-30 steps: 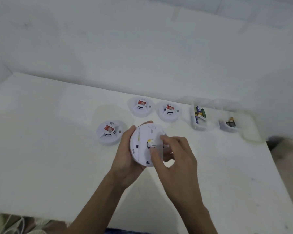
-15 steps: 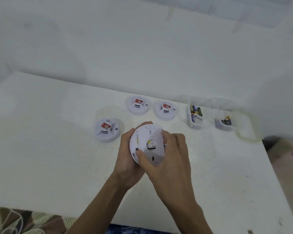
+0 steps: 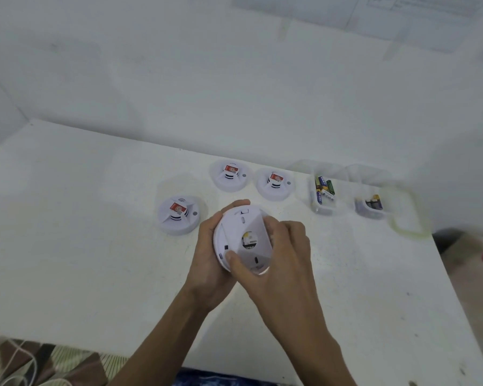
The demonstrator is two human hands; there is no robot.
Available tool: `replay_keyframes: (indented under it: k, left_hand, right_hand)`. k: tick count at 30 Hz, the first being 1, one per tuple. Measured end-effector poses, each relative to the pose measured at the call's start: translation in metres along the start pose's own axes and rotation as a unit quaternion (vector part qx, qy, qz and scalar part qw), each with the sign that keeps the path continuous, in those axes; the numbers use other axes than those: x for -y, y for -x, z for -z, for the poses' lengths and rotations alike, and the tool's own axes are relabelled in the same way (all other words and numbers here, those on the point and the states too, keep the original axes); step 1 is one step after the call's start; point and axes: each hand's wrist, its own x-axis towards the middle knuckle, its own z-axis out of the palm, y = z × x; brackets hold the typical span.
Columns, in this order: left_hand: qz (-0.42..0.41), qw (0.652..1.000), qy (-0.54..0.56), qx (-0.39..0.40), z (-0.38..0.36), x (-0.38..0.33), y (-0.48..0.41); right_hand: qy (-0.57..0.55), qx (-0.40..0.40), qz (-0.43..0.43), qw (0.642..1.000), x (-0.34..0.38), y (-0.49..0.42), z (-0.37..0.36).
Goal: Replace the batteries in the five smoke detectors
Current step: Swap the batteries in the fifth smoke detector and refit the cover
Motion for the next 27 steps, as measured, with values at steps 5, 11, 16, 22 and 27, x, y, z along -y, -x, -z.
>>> replay_keyframes:
  k: [5, 11, 16, 22, 27]
  left_hand:
    - [0.0, 1.0, 0.004, 0.001, -0.002, -0.001, 0.002]
    - [-0.03, 0.999, -0.026, 0.018, 0.001, 0.0, 0.005]
    - [-0.085, 0.992, -0.098, -0.001, -0.002, 0.001, 0.007]
    - [-0.095, 0.992, -0.086, 0.002, -0.003, 0.003, 0.008]
    - [-0.058, 0.997, -0.05, -0.003, -0.001, 0.002, 0.005]
  right_hand:
    - [0.001, 0.008, -0.022, 1.0, 0.002, 0.0, 0.004]
    - [0.022, -0.025, -0.016, 0.999, 0.008, 0.002, -0.004]
    - [0.06, -0.126, 0.026, 0.99, 0.007, 0.003, -0.015]
    - [0.056, -0.169, 0.031, 0.983, 0.008, 0.002, -0.017]
    - [0.003, -0.096, 0.068, 0.993, -0.002, 0.001, -0.01]
